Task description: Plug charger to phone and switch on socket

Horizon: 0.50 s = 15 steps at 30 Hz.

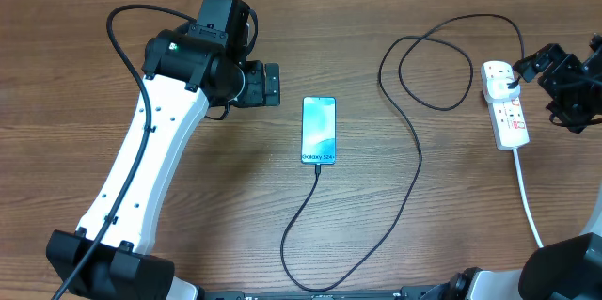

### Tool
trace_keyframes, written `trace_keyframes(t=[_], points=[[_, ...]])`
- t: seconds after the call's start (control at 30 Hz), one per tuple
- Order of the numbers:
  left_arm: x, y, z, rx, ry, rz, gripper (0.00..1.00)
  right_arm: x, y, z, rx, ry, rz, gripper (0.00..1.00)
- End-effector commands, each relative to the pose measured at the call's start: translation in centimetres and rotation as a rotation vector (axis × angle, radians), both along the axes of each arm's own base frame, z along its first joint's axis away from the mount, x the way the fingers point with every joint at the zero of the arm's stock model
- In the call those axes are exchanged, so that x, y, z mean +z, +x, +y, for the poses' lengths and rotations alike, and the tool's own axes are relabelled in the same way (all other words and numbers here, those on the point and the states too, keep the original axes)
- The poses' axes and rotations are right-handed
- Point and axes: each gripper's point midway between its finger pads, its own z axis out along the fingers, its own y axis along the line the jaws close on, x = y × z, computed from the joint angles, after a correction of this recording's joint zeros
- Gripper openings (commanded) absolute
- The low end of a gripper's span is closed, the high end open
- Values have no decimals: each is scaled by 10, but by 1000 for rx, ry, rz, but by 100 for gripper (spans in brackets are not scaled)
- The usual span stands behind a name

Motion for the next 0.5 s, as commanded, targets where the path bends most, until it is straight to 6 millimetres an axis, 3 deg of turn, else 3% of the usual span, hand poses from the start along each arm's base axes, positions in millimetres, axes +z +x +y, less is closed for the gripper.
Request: trace_keyframes(t=[0.0, 0.27, 0.47], points=[[10, -1, 3, -16, 10, -36, 100, 10, 3, 0, 2, -11, -30, 100], [16, 0, 9, -1, 39, -66, 99, 10, 3, 0, 2, -11, -30, 100], [54, 6, 29, 55, 93, -240, 100, 10, 3, 0, 2, -11, -30, 100]])
